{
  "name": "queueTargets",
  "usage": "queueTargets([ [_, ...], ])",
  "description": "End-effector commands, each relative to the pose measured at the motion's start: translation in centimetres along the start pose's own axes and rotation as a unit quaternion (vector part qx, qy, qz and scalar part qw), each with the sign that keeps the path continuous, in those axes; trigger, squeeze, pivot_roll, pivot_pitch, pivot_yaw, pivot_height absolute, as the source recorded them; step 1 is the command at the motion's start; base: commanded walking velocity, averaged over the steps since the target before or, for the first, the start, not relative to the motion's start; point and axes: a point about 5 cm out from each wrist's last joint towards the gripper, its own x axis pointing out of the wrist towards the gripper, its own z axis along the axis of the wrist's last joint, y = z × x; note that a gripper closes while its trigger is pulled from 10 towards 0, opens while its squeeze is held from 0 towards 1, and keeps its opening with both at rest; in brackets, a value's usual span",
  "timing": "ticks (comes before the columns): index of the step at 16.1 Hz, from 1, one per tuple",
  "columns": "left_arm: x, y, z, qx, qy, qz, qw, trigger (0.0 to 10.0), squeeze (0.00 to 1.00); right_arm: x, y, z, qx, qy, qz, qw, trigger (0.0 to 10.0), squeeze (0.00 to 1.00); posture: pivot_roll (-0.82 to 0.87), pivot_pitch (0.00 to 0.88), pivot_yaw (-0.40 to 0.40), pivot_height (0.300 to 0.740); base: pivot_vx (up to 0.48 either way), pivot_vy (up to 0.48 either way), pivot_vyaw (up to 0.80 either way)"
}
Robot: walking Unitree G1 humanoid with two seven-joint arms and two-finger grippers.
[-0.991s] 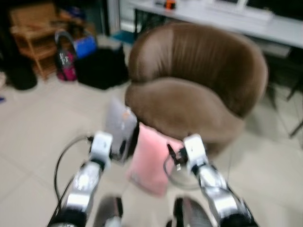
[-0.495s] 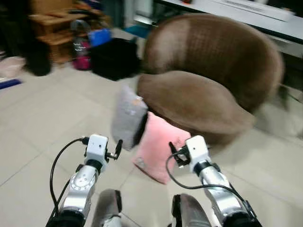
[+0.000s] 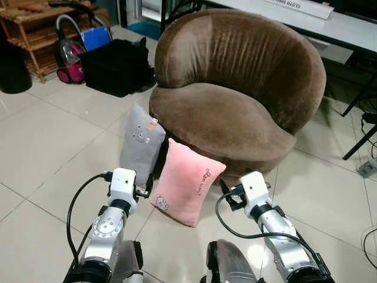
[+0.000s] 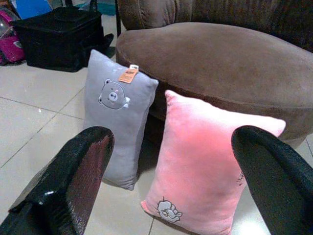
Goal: Move the pillow to the sofa from floor
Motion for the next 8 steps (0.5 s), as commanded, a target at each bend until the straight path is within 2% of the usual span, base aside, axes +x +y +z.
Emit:
queueTargets([
  [1,0.3,-0.6,0.1,0.005,-0.003,-0.006,1.0,10.0,1.0,-0.3,-1.2,-0.6,0.012,0.007,-0.022,1.0,10.0,0.64,-0.02,0.024,-0.154,0.632,0.0,0.0,0.0],
  [4,0.3,-0.7,0.4,0.02,-0.014,-0.015,1.0,10.0,1.0,-0.4,-1.0,-1.4,0.047,0.012,-0.039,0.998,10.0,0.64,-0.03,0.029,-0.132,0.622,0.0,0.0,0.0],
  [8,1.0,-0.2,2.0,0.031,-0.038,-0.027,0.998,10.0,1.0,-0.2,0.2,-1.5,0.056,0.008,-0.039,0.998,10.0,0.65,-0.03,0.025,-0.102,0.583,0.0,0.0,0.0],
])
